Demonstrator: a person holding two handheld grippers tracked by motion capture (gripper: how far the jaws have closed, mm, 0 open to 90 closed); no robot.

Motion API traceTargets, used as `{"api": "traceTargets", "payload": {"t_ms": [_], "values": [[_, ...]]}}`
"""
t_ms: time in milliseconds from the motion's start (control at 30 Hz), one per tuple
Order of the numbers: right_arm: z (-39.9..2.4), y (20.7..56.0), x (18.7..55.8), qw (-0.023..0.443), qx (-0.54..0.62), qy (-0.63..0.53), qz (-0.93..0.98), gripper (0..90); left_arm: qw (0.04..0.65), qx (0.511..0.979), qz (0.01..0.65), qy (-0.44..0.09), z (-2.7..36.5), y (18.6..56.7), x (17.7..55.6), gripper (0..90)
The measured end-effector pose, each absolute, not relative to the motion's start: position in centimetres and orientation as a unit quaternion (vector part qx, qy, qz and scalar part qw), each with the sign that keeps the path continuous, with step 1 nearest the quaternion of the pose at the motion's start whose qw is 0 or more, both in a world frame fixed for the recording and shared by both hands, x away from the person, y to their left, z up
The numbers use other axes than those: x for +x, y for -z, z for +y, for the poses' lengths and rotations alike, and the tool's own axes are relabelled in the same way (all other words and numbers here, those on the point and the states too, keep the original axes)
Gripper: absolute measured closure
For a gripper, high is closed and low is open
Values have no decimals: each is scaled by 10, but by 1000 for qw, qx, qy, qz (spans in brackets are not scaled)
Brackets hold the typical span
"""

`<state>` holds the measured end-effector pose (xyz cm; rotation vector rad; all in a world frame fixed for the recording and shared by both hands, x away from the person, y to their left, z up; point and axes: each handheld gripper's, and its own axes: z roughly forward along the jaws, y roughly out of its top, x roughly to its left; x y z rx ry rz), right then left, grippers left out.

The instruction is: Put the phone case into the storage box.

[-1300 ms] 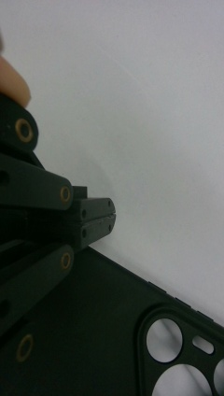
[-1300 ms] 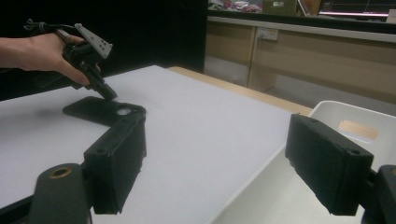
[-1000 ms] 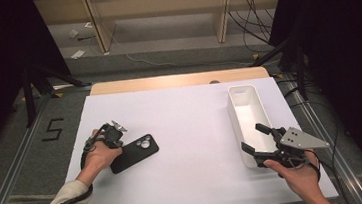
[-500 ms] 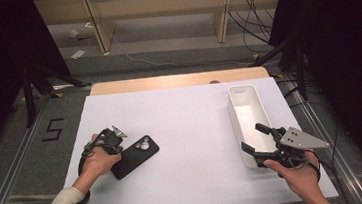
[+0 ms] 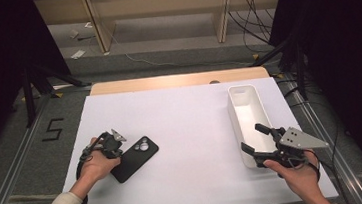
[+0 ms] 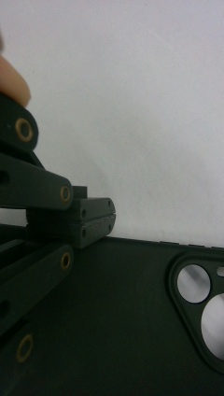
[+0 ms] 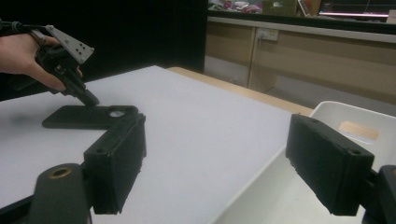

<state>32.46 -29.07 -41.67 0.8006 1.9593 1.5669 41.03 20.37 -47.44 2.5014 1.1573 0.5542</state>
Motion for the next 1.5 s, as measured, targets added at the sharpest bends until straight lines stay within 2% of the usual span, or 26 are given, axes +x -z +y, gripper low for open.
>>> {"api": "traceTargets", "payload": {"t_ms": [100,267,300,333,367,467,500,533,567,633,667,1067,1500], "values": [[-291,417,325,251,294,-575,721,211,167,875,411,-194,205,474,411,885],[-291,417,325,252,294,-577,719,211,192,862,423,-201,209,466,413,740],[-291,417,325,252,294,-577,720,211,200,858,427,-203,210,462,413,655],[-290,417,325,251,293,-576,720,211,213,852,433,-203,210,458,413,605],[-290,417,325,251,293,-576,720,211,231,847,434,-202,210,455,413,605],[-290,417,325,251,294,-575,721,211,278,838,433,-180,207,446,412,418],[-290,416,324,251,294,-575,721,211,279,842,427,-175,205,445,411,236],[-290,416,324,251,294,-575,721,211,269,848,422,-174,203,445,410,236],[-290,417,325,250,294,-575,721,211,261,855,413,-174,200,446,409,137],[-290,416,324,250,294,-575,721,211,246,868,396,-173,196,450,408,107],[-290,416,324,250,293,-576,721,211,241,872,392,-170,194,452,408,15],[-290,416,324,251,293,-576,720,212,209,896,360,-153,183,466,404,0],[-290,416,324,250,292,-577,720,213,202,904,347,-148,176,468,401,0]]}}
